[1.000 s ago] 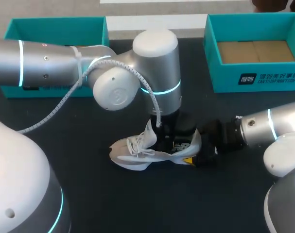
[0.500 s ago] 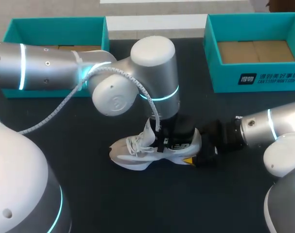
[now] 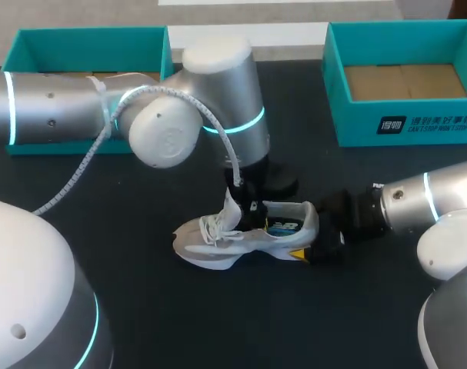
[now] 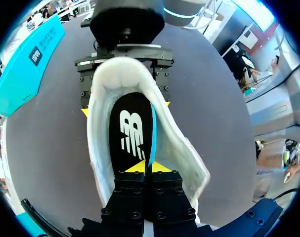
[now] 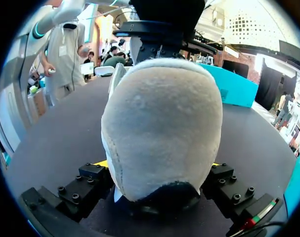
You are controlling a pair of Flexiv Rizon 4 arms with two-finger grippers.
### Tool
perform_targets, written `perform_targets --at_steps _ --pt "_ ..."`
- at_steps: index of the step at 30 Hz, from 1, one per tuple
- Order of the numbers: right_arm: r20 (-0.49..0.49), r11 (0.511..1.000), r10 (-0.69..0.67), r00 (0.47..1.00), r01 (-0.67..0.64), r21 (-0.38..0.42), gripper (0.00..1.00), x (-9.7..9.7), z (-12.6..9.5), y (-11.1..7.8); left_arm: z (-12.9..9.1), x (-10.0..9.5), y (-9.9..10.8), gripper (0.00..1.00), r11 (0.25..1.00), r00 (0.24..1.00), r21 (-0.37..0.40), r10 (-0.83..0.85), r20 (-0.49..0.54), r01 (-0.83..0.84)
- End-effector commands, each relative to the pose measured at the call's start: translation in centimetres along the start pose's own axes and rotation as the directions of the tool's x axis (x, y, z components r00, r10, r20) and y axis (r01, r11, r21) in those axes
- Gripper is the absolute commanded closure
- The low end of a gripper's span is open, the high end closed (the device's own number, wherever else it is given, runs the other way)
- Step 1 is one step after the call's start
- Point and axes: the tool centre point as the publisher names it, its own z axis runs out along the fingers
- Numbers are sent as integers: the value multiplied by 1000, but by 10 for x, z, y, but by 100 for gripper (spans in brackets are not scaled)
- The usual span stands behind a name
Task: Take the shoe out of the shoebox, open the shoe tongue, remove and reinsert the insole, then place the shoe into the shoebox
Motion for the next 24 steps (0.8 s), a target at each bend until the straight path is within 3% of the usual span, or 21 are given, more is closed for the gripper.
perform_targets --at_steps 1,13,24 --pt "0 1000 1 1000 -1 4 100 -1 0 0 -16 5 10 100 998 998 71 0 -63 4" --pt "0 1000 1 1000 -1 4 100 -1 0 0 -37 5 30 100 980 991 162 -103 -81 115" --pt "0 1000 1 1000 -1 4 100 -1 0 0 -66 7 -1 100 957 996 281 -57 -75 76"
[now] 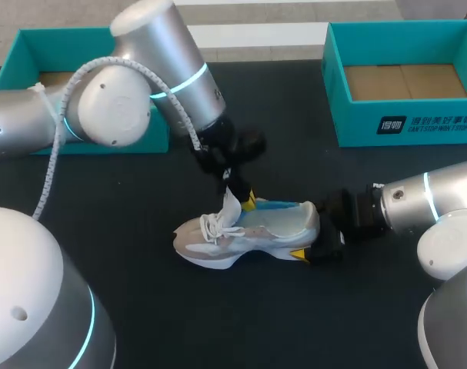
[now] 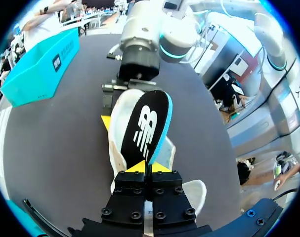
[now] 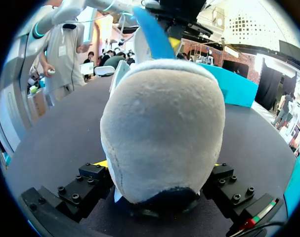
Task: Take the shoe out of the shoebox, open the shoe tongue, remove and reinsert the insole, then place the shoe into the shoebox
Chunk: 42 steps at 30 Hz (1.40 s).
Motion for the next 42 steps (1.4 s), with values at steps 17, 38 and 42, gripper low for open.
perform_targets --at_steps 17,38,42 --pt "-1 1000 0 1000 0 4 100 0 0 0 17 10 -29 100 996 997 52 68 -32 -67" --pt "-1 1000 0 1000 0 4 100 0 0 0 13 4 -68 100 984 992 123 128 17 -129" --pt "-1 1000 0 1000 0 4 100 0 0 0 16 2 -77 100 980 989 130 148 21 -149"
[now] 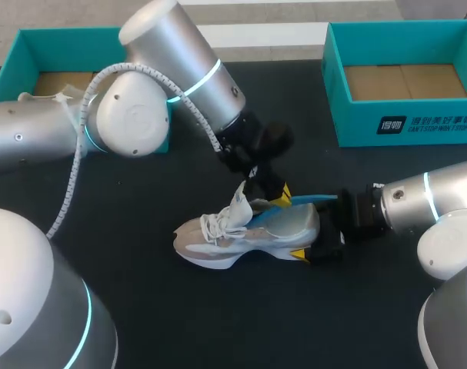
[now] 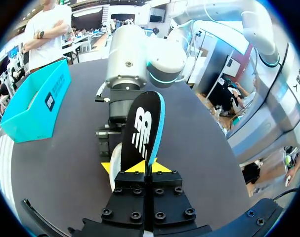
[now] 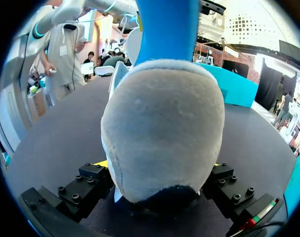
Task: Take the shoe out of the shoebox, open the shoe tongue, remove and reinsert the insole, then place the shoe into the shoebox
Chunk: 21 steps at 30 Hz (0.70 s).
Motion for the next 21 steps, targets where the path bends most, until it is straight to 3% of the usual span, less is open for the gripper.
perform_targets --at_steps 1,3,4,7,8,16,21 --pt "-1 1000 0 1000 0 4 100 0 0 0 8 -6 -9 100 1000 1000 -2 12 -5 -13" --pt "-1 1000 0 1000 0 4 100 0 0 0 9 -6 -11 100 999 999 -11 35 -3 -35" --pt "-1 1000 0 1000 0 4 100 0 0 0 9 -4 -12 71 998 998 -27 65 8 -65" --pt "-1 1000 0 1000 0 4 100 0 0 0 4 -1 -11 18 994 994 -45 103 39 -102" --pt "-1 1000 0 1000 0 4 100 0 0 0 2 0 -10 9 992 992 -61 111 57 -107" --pt "-1 1000 0 1000 0 4 100 0 0 0 -9 1 -6 7 981 963 -121 172 208 -150" --pt "-1 1000 0 1000 0 4 100 0 0 0 -10 1 -6 9 986 953 -103 154 260 -132"
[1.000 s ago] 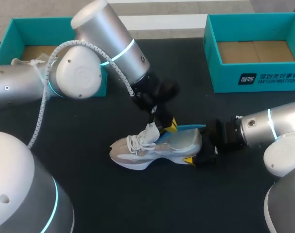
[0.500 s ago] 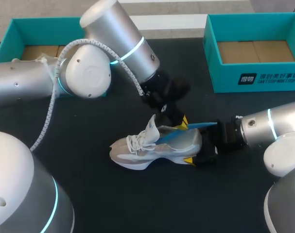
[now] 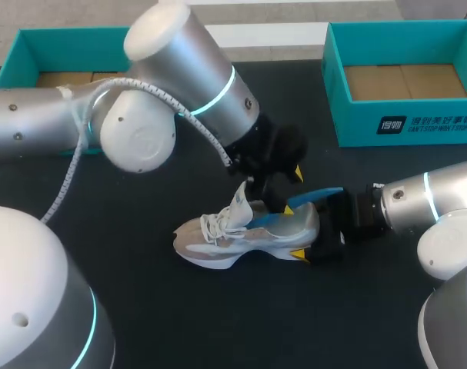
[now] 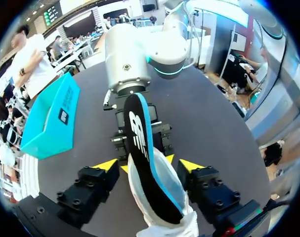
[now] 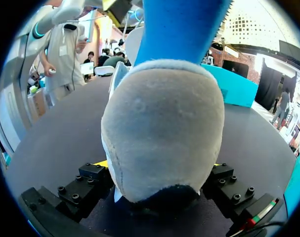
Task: Take the shoe out of the shoebox, open the shoe tongue, remove and reinsert the insole, then place the shoe into the shoebox
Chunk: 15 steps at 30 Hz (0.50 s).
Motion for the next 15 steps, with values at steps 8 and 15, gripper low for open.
perform_targets --at_steps 8,15 --pt "-1 1000 0 1000 0 4 100 0 0 0 11 4 9 25 996 995 44 -77 66 74" --pt "-1 1000 0 1000 0 4 100 0 0 0 27 4 8 46 995 992 63 -89 87 83"
